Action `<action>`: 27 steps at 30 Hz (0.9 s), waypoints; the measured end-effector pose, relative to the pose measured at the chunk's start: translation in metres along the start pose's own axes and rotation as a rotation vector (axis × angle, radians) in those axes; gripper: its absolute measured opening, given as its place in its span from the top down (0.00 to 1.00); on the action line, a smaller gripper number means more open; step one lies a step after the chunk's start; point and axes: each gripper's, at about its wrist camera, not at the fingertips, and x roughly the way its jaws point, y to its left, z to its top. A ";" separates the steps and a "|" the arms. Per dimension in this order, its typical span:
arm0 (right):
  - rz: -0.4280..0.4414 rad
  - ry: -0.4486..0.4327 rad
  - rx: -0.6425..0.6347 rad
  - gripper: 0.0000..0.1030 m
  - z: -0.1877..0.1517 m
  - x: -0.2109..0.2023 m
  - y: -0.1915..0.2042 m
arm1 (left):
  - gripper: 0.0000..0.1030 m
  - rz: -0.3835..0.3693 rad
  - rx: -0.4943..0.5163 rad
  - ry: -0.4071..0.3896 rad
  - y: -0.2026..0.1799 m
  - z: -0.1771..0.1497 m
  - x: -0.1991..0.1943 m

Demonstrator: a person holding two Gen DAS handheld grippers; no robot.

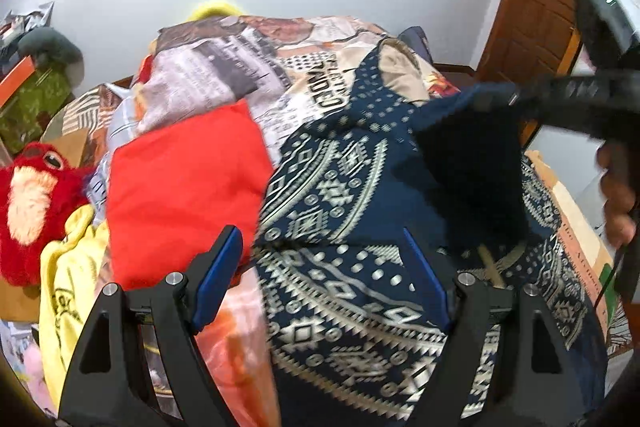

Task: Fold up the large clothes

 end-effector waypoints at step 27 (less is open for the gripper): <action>-0.039 0.284 -0.080 0.61 -0.055 0.000 -0.008 | 0.23 0.024 0.019 0.151 -0.015 -0.035 0.027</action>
